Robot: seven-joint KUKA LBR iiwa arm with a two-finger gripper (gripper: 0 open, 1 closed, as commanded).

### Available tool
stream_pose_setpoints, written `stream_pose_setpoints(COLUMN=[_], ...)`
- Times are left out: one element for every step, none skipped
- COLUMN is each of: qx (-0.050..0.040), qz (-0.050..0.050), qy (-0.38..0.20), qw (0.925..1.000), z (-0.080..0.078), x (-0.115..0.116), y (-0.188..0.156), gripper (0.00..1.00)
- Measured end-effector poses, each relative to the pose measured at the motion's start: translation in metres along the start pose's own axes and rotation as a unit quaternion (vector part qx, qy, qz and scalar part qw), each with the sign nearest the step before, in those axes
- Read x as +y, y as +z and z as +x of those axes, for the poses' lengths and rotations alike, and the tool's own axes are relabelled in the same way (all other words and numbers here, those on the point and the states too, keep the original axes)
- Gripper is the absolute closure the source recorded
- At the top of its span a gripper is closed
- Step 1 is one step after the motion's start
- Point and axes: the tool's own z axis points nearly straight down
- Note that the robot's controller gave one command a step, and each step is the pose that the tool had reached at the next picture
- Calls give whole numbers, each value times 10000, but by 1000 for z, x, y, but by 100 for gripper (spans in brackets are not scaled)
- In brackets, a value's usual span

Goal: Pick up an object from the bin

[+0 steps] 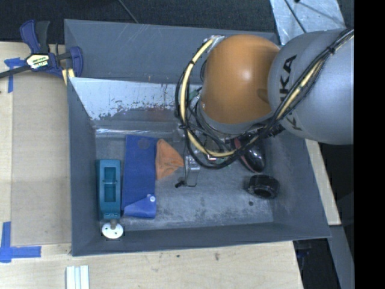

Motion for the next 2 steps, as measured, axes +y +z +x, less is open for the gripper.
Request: stream_pose_setpoints(qx=[0, -16], qz=[0, -5], qy=[0, 111], qw=[10000, 9999], z=[0, -3], x=[0, -17], y=[0, 43], gripper=[0, 0])
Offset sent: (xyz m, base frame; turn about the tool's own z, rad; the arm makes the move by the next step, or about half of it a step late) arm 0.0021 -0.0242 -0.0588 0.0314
